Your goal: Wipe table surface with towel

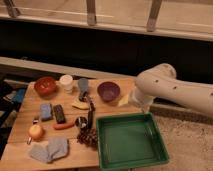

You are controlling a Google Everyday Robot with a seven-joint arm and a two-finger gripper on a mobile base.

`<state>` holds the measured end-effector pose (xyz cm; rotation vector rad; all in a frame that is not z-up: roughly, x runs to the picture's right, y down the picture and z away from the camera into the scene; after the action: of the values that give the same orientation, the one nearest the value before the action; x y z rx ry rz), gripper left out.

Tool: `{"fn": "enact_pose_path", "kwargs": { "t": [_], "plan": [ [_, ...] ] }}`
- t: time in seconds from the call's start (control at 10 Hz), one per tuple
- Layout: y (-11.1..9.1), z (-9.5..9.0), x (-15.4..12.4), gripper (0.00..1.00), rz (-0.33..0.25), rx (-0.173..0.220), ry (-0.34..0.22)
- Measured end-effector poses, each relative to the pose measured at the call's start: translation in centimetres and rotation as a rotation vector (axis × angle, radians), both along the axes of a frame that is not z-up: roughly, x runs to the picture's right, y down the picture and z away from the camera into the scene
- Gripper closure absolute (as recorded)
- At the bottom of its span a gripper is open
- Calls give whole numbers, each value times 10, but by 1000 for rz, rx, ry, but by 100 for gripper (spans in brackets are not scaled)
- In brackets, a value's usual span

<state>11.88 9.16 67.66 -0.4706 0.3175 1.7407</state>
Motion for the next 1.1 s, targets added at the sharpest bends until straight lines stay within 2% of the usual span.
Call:
{"fn": "enact_pose_path", "kwargs": {
  "t": [0.3, 0.5, 0.9, 1.1],
  "plan": [
    [21, -32, -102, 22, -139, 30, -144],
    [35, -53, -147, 22, -197, 40, -222],
    [36, -55, -150, 22, -205, 42, -230],
    [30, -55, -154, 22, -246, 77, -217]
  ]
}}
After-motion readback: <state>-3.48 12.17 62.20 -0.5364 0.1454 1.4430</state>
